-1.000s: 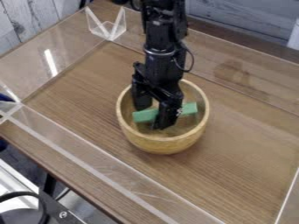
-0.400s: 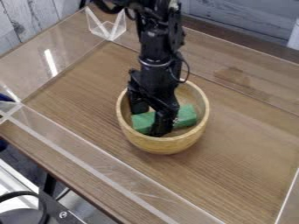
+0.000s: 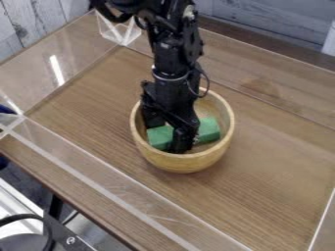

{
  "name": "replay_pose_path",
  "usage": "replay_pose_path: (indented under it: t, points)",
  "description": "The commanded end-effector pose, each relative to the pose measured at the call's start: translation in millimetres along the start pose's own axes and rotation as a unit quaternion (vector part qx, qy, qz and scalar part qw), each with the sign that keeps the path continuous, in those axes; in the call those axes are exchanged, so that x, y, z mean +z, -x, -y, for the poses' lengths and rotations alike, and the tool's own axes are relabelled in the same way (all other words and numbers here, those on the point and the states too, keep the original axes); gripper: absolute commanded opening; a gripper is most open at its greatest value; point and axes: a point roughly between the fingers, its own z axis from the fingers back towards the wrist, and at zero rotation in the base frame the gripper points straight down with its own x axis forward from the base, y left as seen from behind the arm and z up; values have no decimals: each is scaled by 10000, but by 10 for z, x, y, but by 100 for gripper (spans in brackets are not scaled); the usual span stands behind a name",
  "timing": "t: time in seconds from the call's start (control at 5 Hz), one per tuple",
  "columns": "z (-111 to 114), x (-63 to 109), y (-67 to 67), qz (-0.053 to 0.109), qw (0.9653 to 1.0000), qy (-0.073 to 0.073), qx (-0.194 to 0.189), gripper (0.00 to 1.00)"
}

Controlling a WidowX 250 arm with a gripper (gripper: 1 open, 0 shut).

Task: Remove the green block from inside the brown bowl and put it on the table

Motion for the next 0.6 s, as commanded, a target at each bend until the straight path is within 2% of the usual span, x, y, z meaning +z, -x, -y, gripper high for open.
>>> replay_pose_path:
  t: [0.0,0.2,0.4]
  points:
    - [-47,230,-81,371,9990,-264,45,100]
    - [-58,251,-94,399,9984,-392,75,100]
    - [-103,170,-148,382,9984,-404,-49,0]
